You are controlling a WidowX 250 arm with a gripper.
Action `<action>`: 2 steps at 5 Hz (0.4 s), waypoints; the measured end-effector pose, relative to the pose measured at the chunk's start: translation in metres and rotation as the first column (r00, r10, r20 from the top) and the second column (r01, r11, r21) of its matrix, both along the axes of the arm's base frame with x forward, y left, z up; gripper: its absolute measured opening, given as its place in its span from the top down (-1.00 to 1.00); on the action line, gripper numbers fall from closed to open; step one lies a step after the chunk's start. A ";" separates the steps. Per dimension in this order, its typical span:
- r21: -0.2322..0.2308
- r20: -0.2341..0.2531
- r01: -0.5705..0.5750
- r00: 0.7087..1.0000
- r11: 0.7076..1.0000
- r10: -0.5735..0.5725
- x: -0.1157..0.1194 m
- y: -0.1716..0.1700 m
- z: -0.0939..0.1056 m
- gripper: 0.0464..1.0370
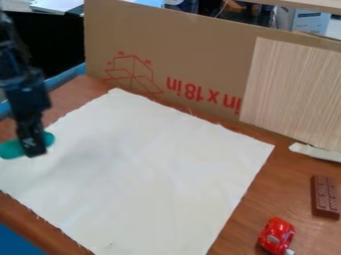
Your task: Put the blue object to the top right of the cloth
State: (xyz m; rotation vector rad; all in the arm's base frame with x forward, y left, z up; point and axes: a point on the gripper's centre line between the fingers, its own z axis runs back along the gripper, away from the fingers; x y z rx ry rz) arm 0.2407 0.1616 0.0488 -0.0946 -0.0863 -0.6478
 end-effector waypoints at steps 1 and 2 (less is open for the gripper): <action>-0.085 -0.014 -0.058 0.998 0.995 0.057 0.010 -0.040 -0.008 0.19; -0.081 -0.009 -0.090 0.996 0.993 0.089 0.020 -0.067 -0.016 0.19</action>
